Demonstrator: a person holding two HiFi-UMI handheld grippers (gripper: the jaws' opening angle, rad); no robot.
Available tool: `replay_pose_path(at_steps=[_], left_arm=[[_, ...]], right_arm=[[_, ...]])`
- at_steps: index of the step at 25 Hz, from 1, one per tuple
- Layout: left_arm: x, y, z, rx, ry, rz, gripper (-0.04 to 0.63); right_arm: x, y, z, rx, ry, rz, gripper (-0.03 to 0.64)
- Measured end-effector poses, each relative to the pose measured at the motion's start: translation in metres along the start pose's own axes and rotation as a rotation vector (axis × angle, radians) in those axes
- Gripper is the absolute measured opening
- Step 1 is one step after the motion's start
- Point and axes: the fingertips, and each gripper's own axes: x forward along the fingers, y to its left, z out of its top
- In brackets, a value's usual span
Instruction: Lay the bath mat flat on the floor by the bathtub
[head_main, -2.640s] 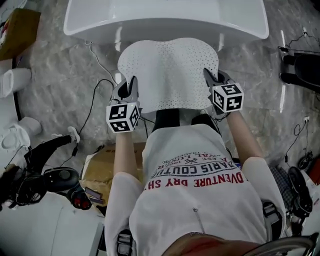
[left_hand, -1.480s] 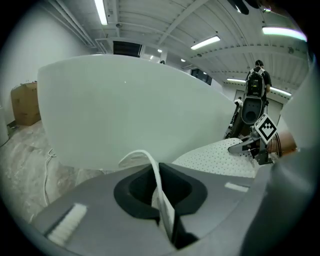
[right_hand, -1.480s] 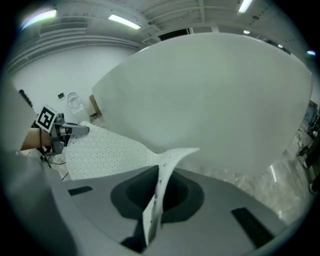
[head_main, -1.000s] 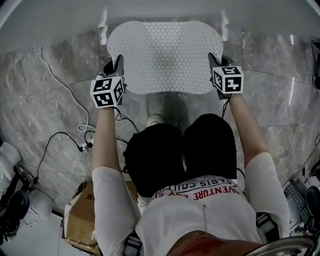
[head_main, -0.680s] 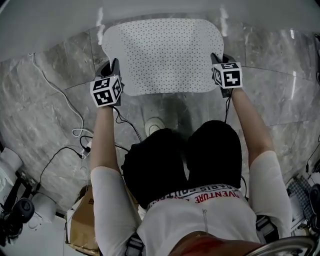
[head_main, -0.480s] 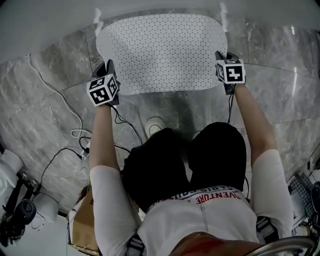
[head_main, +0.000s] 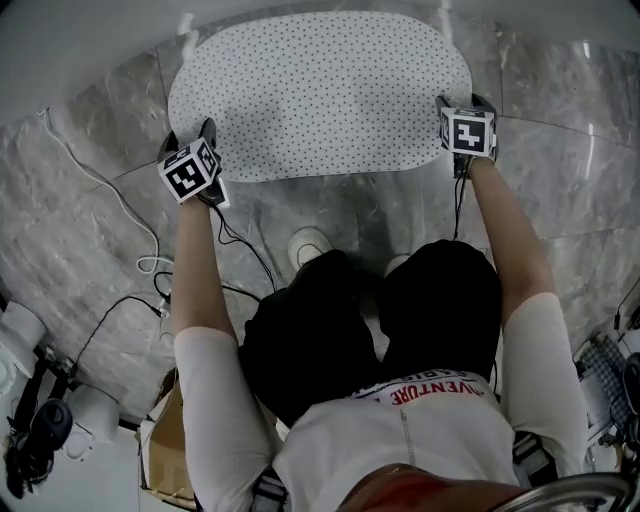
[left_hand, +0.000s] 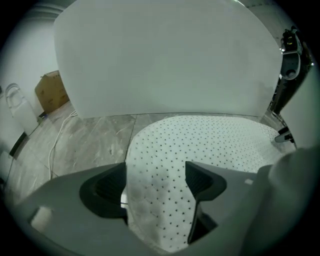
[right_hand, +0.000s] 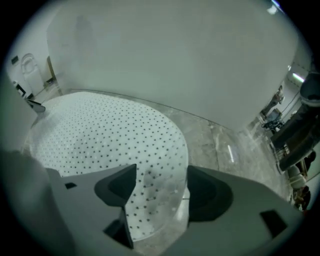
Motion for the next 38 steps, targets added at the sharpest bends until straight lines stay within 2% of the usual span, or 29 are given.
replay_pose_path(at_steps=[2,4,6,9,12,16,19,24,31,38], left_arm=[[-0.002,0.009,0.0,-0.014,-0.026,0.043,0.395],[-0.007,0.013,0.004,-0.027,-0.051,0.052,0.414],[-0.012,0.008,0.008,-0.042,-0.056,0.027,0.414],[-0.025,-0.014,0.017,-0.059,-0.052,-0.065,0.39],[-0.042,-0.035,0.035,-0.016,-0.084,-0.103,0.186],[-0.066,-0.059,0.063,0.052,-0.142,-0.115,0.016],[-0.089,-0.083,0.084,0.064,-0.17,-0.167,0.012],[-0.16,-0.119,0.136,0.074,-0.208,-0.249,0.012],[-0.312,-0.16,0.213,0.15,-0.256,-0.352,0.012],[-0.464,-0.201,0.296,0.15,-0.331,-0.424,0.011]], right_arm=[[-0.004,-0.01,0.002,-0.014,-0.013,-0.049,0.291],[-0.01,-0.011,0.006,-0.008,-0.03,-0.053,0.293],[-0.014,-0.006,0.012,0.014,-0.049,-0.018,0.293],[-0.025,0.011,0.026,0.042,-0.088,0.066,0.291],[-0.046,0.034,0.049,0.04,-0.164,0.163,0.275],[-0.082,0.05,0.082,0.015,-0.255,0.207,0.08],[-0.11,0.059,0.104,0.013,-0.311,0.256,0.016],[-0.183,0.063,0.137,-0.023,-0.364,0.281,0.011],[-0.339,0.067,0.184,-0.046,-0.418,0.328,0.011],[-0.49,0.037,0.238,-0.007,-0.514,0.366,0.011]])
